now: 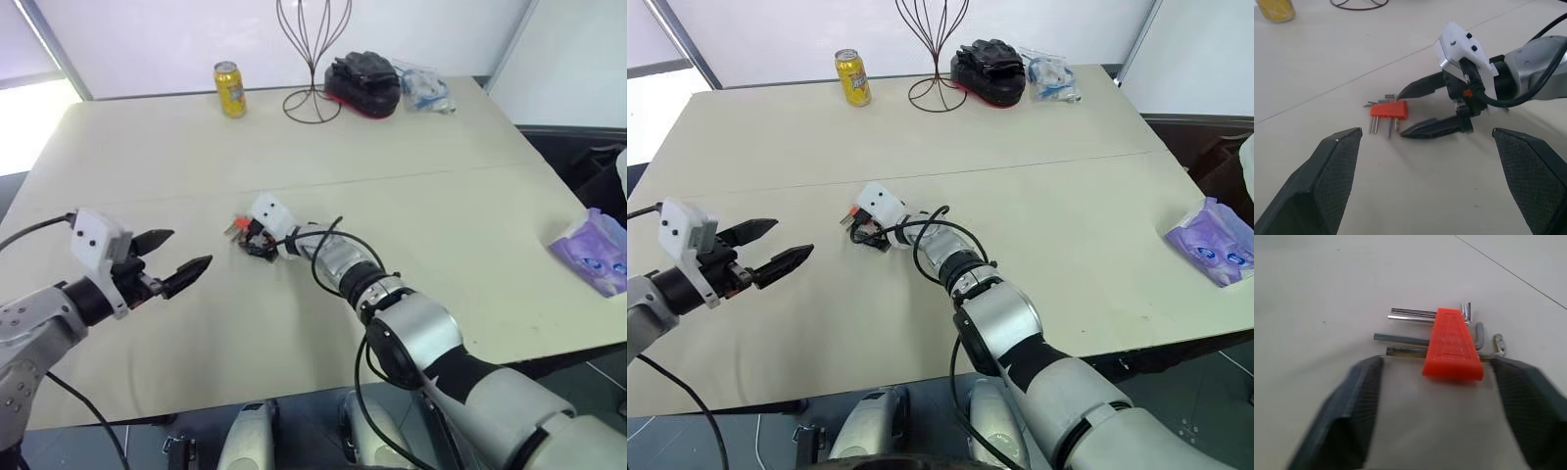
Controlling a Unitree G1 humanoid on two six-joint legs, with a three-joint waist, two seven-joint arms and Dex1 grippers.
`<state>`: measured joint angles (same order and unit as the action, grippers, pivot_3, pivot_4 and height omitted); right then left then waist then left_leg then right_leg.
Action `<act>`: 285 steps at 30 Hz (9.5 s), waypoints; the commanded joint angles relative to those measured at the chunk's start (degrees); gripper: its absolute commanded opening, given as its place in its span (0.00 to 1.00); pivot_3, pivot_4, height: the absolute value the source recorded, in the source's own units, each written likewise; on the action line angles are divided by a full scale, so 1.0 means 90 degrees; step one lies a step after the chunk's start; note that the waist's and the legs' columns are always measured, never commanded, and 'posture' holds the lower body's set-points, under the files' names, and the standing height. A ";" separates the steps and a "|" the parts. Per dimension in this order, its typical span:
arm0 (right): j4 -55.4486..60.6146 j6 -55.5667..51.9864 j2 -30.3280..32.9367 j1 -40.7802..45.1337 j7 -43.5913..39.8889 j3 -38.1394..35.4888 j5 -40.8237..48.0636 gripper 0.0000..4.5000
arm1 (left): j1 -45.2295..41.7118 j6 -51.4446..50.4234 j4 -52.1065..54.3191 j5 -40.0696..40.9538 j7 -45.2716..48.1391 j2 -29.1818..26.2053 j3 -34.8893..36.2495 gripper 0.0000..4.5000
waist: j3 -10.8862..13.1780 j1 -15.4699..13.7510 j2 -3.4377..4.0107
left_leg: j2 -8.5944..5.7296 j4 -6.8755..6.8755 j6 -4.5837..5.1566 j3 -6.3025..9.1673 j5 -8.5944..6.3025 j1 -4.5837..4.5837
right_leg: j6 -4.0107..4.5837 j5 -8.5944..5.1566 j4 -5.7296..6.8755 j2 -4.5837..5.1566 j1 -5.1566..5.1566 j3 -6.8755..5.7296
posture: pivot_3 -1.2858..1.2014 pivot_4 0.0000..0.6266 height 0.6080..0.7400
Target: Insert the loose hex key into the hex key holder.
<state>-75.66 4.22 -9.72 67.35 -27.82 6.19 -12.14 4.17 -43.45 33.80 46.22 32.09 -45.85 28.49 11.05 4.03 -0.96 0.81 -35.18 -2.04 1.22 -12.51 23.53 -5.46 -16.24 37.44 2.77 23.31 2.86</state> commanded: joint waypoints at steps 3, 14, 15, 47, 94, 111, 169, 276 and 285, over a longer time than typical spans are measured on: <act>-0.0003 0.0015 -0.0032 0.0138 0.0089 -0.0057 0.0050 0.22 | -0.0012 0.0097 0.0096 -0.0034 -0.0016 0.0019 0.0077 1.00 | 0.0000 0.0002 0.0000 | 0.0000 0.0000 0.0000 0.0000 0.0000 0.0000 | 0.0000 0.0000 0.0000 0.0000 0.0000 0.0000 | 0.52 0.24 1.00; 0.0261 0.1186 0.0198 0.0148 0.0353 0.0608 -0.0596 0.22 | -0.0120 0.0147 0.0018 -0.0110 -0.0018 0.0046 -0.0039 1.00 | 0.0000 -0.0001 0.0000 | -0.0002 0.0000 0.0000 0.0000 0.0000 0.0001 | 0.0000 0.0000 0.0000 0.0000 0.0001 0.0000 | 0.52 0.24 1.00; 0.0313 0.1422 0.0279 0.0167 0.0430 0.0765 -0.0745 0.22 | -0.0172 0.0157 -0.0029 -0.0134 0.0000 0.0044 -0.0077 1.00 | 0.0000 0.0000 0.0000 | -0.0003 0.0000 0.0000 0.0000 0.0000 0.0001 | 0.0000 0.0000 0.0000 0.0000 0.0001 -0.0001 | 0.52 0.24 1.00; 0.3554 0.7217 0.3856 0.0671 0.2124 0.2322 -0.2473 0.22 | -0.4151 0.0063 -0.2341 0.0425 0.1627 0.0575 -0.1506 1.00 | 0.0004 -0.0011 -0.0013 | -0.0009 -0.0007 -0.0020 0.0001 0.0020 0.0009 | -0.0006 0.0003 0.0020 -0.0028 0.0007 0.0000 | 0.52 0.24 1.00; 0.2360 0.8027 0.3962 0.1133 0.0414 0.2218 -0.1217 0.22 | -0.3794 -0.0161 -0.1948 0.0792 0.1551 0.0466 -0.1399 0.72 | 0.0004 -0.0020 -0.0013 | -0.0008 -0.0031 -0.0023 0.0004 0.0022 0.0003 | -0.0005 0.0002 0.0053 -0.0028 0.0005 0.0000 | 0.52 0.24 1.00; 0.2563 0.7914 0.3969 0.1010 0.0083 0.2199 -0.0927 0.22 | -0.3873 -0.0090 -0.2025 0.0673 0.1546 0.0617 -0.1569 0.06 | 0.0005 -0.0026 -0.0014 | -0.0007 -0.0052 -0.0023 0.0006 0.0022 0.0003 | -0.0006 0.0001 0.0069 -0.0029 0.0004 0.0000 | 0.52 0.24 1.00; 0.4248 -0.1928 0.3912 -0.1451 -0.3844 0.2186 0.0492 0.00 | -0.3259 -0.0195 -0.1126 0.0835 0.0952 0.0249 -0.1275 0.06 | 0.0003 -0.0185 -0.0025 | -0.0014 -0.0102 -0.0006 0.0014 0.0012 -0.0008 | -0.0006 0.0000 0.0071 -0.0039 -0.0040 -0.0013 | 0.52 0.24 1.00; 0.6258 0.3960 0.3791 -0.0938 -0.0179 0.1074 -0.0714 0.00 | -0.4655 -0.0404 -0.2978 -0.0409 0.1497 0.1055 -0.2335 0.06 | 0.0010 -0.0179 -0.0019 | -0.0010 -0.0100 -0.0008 0.0018 0.0013 0.0044 | -0.0008 0.0001 0.0073 -0.0034 0.0015 -0.0010 | 0.52 0.24 1.00; 0.6252 0.3966 0.3827 -0.0981 -0.0195 0.1088 -0.0764 0.00 | -0.4676 -0.0421 -0.2963 -0.0384 0.1508 0.1045 -0.2294 0.06 | 0.0010 -0.0177 -0.0019 | -0.0010 -0.0100 -0.0007 0.0018 0.0013 0.0044 | -0.0008 0.0001 0.0073 -0.0034 0.0015 -0.0010 | 0.52 0.24 1.00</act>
<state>-21.53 39.62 24.58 58.22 -29.72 16.60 -19.88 -36.38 -48.03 5.37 42.24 45.34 -35.94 5.87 11.14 2.43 -1.13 0.72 -36.08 -2.10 1.38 -12.39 23.92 -5.53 -16.23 38.10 2.47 23.44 2.77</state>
